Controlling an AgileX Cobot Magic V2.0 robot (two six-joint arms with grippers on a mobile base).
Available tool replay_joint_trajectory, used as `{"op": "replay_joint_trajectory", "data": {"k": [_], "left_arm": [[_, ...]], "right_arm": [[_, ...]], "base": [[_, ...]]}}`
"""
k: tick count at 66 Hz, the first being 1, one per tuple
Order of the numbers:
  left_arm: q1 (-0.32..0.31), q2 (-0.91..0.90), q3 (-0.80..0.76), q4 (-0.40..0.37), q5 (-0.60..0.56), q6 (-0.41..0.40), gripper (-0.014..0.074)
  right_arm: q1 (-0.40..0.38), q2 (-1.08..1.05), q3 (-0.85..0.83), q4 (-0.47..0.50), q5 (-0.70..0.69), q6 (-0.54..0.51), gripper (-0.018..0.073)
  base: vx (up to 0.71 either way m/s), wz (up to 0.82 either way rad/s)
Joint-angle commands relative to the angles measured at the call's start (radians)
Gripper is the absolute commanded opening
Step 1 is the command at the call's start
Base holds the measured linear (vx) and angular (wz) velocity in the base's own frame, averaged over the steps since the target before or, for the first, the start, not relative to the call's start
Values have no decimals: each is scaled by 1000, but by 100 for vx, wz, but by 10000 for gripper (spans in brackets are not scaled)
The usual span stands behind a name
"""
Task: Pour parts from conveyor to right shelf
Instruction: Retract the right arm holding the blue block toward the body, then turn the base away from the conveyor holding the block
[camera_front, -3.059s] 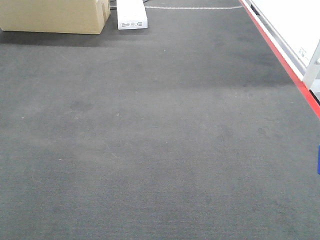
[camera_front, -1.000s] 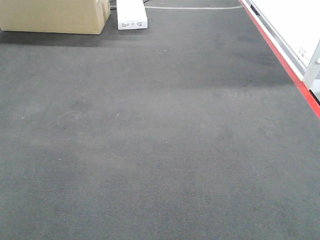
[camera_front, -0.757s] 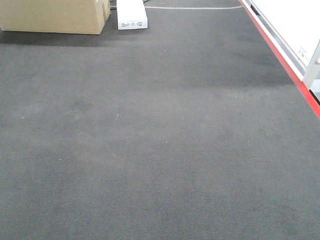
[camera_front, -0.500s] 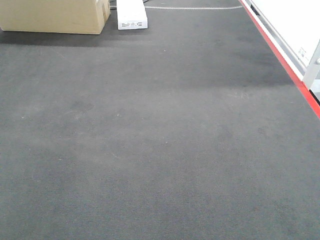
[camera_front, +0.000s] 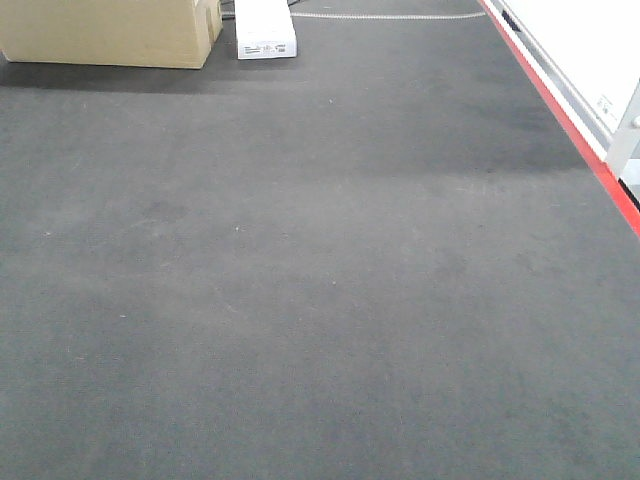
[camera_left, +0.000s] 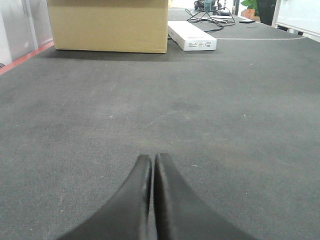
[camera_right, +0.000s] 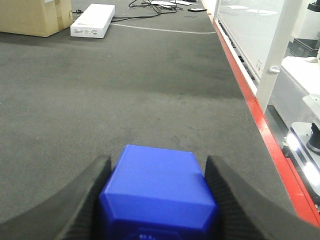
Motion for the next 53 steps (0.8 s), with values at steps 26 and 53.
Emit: {"op": "replay_joint_trajectory", "data": {"k": [26, 53], "left_arm": [[3, -12, -19, -8, -72, -8, -6], [3, -12, -19, -8, -72, -8, -6]], "right_arm": [[-5, 13, -27, -7, -82, -5, -2], [-5, 13, -27, -7, -81, -5, -2]], "base": [[-12, -3], [-23, -5]]}}
